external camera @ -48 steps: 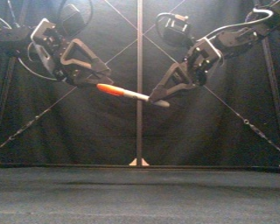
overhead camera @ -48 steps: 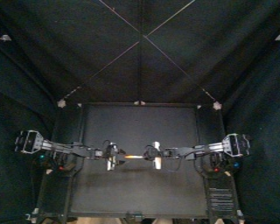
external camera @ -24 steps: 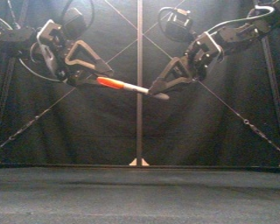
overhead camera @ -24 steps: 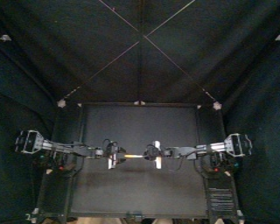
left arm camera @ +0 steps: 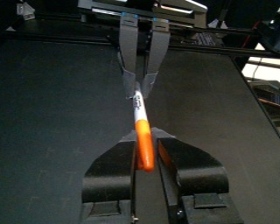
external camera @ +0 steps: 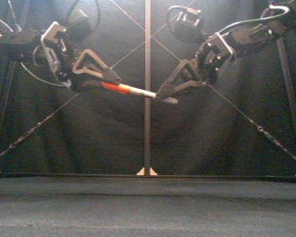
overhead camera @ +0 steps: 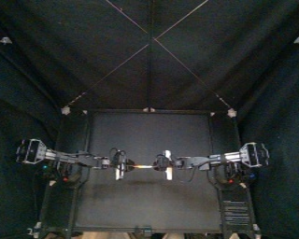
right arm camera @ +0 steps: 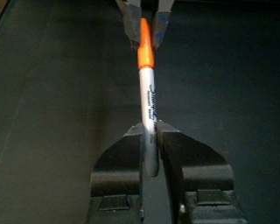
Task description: Uncap the pen
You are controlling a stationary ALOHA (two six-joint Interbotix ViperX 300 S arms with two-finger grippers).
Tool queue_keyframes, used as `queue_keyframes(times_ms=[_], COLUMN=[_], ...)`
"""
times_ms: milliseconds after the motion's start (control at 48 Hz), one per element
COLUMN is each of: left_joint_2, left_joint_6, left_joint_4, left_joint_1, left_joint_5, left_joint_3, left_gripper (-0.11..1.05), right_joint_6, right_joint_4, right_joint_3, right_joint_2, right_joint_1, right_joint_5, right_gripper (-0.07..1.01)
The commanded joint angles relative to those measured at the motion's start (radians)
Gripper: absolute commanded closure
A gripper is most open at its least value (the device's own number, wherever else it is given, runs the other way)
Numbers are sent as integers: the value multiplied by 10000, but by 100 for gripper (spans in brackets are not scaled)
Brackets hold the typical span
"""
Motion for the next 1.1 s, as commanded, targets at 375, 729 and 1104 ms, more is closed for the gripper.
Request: queue_keyframes(times_ms=[375,729,1104], left_joint_2=[-460,-1227,-1963], left_joint_6=[15,0,15], left_joint_4=[-15,-15,-15], left_joint_1=[15,15,61], left_joint_5=[-92,-77,-31], left_joint_3=[184,598,1012], left_gripper=[50,50,50], right_joint_6=[61,61,77], right_joint_4=[46,107,123], right_joint_3=[568,1227,1457], right_joint_2=[-1365,-2117,-2347], right_joint_1=[-276,-383,-383], right_joint_5=[-107,-107,-107], right_gripper=[49,49,49])
